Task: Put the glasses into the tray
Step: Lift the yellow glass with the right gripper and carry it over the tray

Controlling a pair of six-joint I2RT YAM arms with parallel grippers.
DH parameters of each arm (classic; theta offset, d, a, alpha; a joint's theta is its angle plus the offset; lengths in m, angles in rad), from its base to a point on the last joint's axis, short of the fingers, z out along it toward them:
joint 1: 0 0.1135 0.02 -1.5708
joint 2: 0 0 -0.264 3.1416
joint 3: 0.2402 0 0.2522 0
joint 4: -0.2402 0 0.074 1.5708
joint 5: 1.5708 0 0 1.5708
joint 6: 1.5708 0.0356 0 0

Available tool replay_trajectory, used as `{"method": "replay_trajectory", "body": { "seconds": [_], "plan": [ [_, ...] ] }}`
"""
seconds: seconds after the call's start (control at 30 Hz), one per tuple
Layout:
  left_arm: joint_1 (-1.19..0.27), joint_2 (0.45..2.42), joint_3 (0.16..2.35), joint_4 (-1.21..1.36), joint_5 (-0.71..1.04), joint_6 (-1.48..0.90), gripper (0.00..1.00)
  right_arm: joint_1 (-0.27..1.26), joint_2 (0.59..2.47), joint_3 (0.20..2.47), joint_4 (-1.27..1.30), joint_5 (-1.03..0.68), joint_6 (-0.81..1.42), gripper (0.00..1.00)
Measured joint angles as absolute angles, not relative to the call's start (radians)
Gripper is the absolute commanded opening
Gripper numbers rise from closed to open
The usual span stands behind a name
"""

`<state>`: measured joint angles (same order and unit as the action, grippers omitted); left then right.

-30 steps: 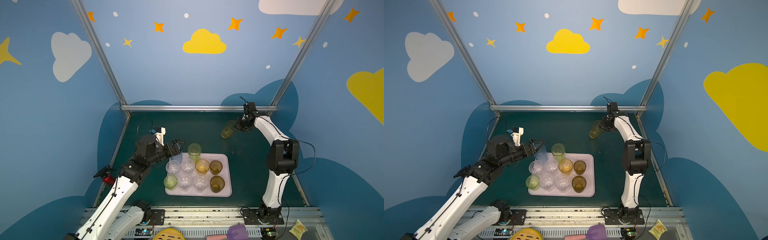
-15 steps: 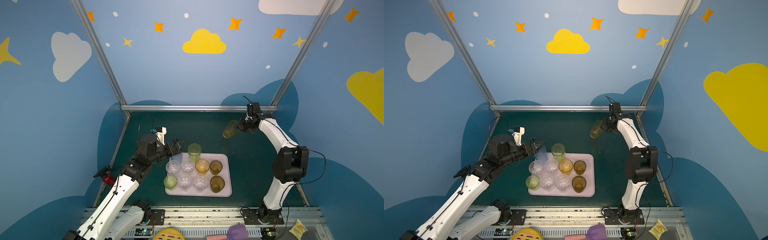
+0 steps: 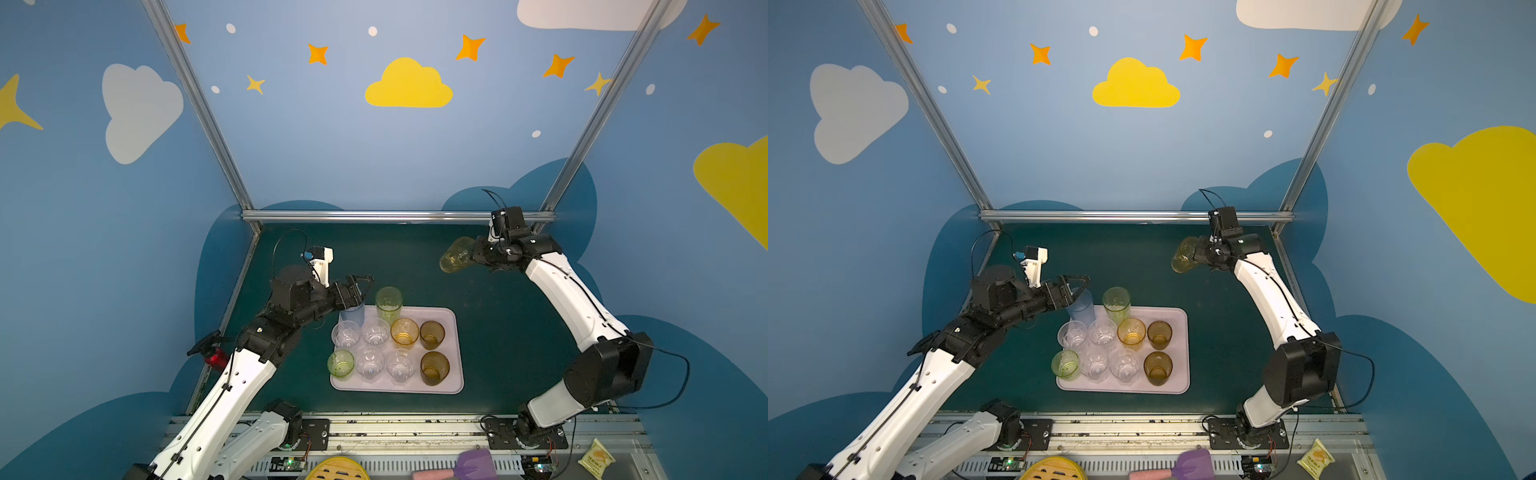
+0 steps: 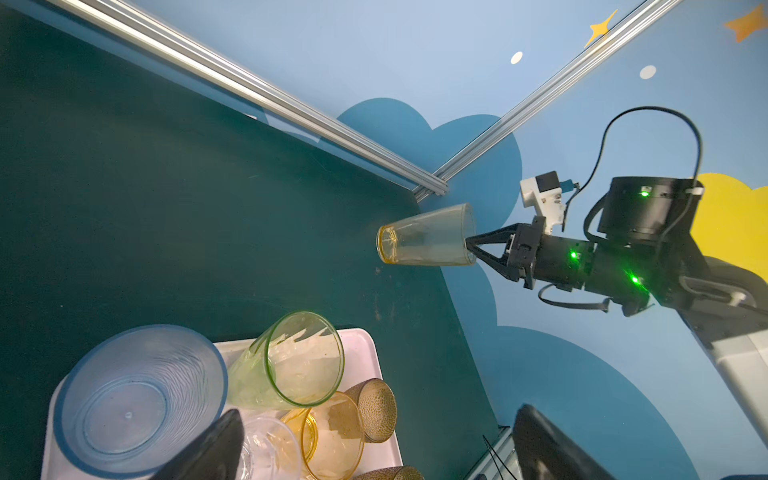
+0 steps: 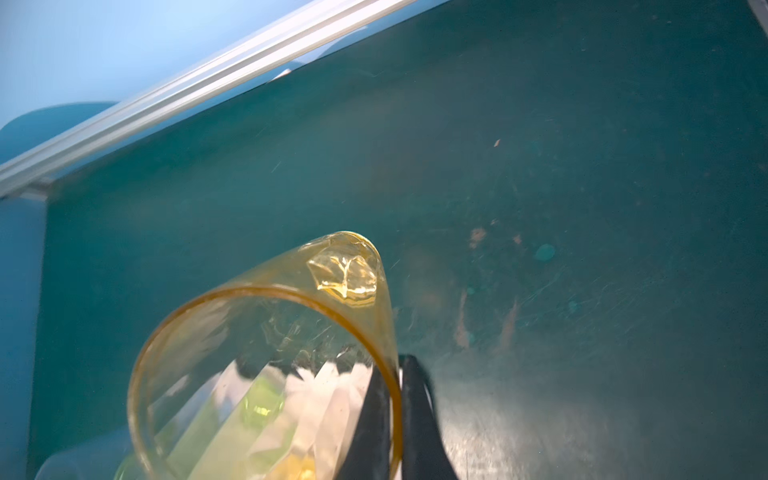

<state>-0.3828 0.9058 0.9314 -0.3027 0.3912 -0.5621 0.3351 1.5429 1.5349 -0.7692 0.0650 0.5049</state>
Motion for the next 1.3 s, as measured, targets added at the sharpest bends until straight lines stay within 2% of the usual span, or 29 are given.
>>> {"method": "replay_trajectory", "body": {
  "seconds": [0.5,1.3],
  "plan": [
    [-0.383,0.900,0.891,-0.298,0.376,-0.501,1.00,0.560,1.391,1.357,-0.820,0.142,0.500,0.00],
    [-0.383,0.907,0.890,-0.300,0.372,-0.494,1.00,0.619,1.505,1.311,-0.855,0.231,0.517,0.00]
  ]
}}
